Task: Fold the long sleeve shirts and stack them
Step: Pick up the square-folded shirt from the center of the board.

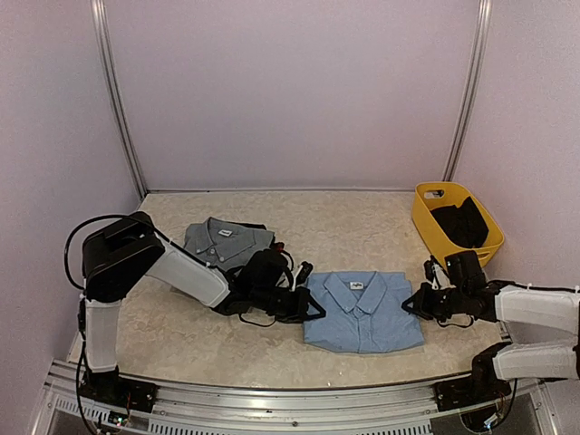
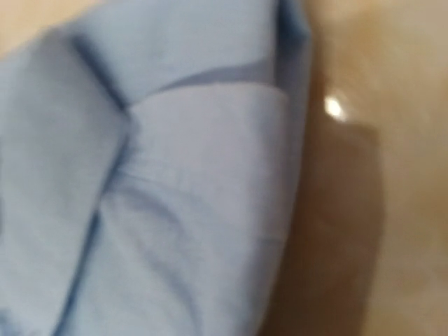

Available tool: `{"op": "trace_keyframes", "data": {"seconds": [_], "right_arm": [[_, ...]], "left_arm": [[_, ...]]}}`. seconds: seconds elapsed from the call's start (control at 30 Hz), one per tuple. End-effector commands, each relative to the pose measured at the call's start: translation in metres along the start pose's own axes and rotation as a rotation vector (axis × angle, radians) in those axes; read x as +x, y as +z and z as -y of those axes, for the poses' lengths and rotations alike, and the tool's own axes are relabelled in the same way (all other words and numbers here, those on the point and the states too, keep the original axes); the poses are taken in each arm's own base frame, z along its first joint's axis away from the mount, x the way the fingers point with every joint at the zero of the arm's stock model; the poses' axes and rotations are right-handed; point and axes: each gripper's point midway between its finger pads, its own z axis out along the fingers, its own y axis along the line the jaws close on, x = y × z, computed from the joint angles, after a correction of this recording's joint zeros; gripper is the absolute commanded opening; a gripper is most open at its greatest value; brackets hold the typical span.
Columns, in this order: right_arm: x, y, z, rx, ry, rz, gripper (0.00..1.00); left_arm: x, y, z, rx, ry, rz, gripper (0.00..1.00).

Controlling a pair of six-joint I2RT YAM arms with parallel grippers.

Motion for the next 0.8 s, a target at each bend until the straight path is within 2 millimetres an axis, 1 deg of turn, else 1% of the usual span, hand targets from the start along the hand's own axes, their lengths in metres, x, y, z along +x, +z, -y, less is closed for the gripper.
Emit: {"op": "trace_keyframes", "data": {"seconds": [0.0,0.13,0.27,0.37,0.47,0.6,0.67,0.73,0.77], "right_arm": [[-0.021,-0.019,-0.023,-0.060,-0.070,0.089,0.00],[-0.033,-0.032,-0.042,-0.102,-0.115,0.110,0.00],[-0.042,-0.038,-0.062,-0.161,-0.143,0.109,0.00],[-0.052,-0.045,-0.079,-0.200,-0.158,0.113,0.00],[-0.066,-0.052,-0.099,-0.234,-0.180,0.134,0.00],[-0.082,-0.059,-0.135,-0.288,-0.219,0.151,0.00],[-0.091,-0.057,-0.154,-0.305,-0.238,0.157,0.00],[-0.097,-0.048,-0.170,-0.310,-0.248,0.152,0.00],[-0.099,-0.043,-0.179,-0.319,-0.256,0.150,0.00]], "left_arm": [[-0.019,-0.020,0.021,0.050,0.055,0.046,0.00],[-0.039,-0.036,0.032,0.054,0.088,0.082,0.00],[-0.056,-0.049,0.044,0.053,0.124,0.106,0.00],[-0.071,-0.064,0.050,0.043,0.140,0.131,0.00],[-0.089,-0.086,0.055,0.024,0.160,0.165,0.00],[-0.113,-0.116,0.058,-0.022,0.200,0.201,0.00],[-0.126,-0.137,0.052,-0.062,0.200,0.222,0.00],[-0.138,-0.161,0.044,-0.106,0.203,0.249,0.00],[-0.143,-0.173,0.037,-0.133,0.200,0.263,0.00]]}}
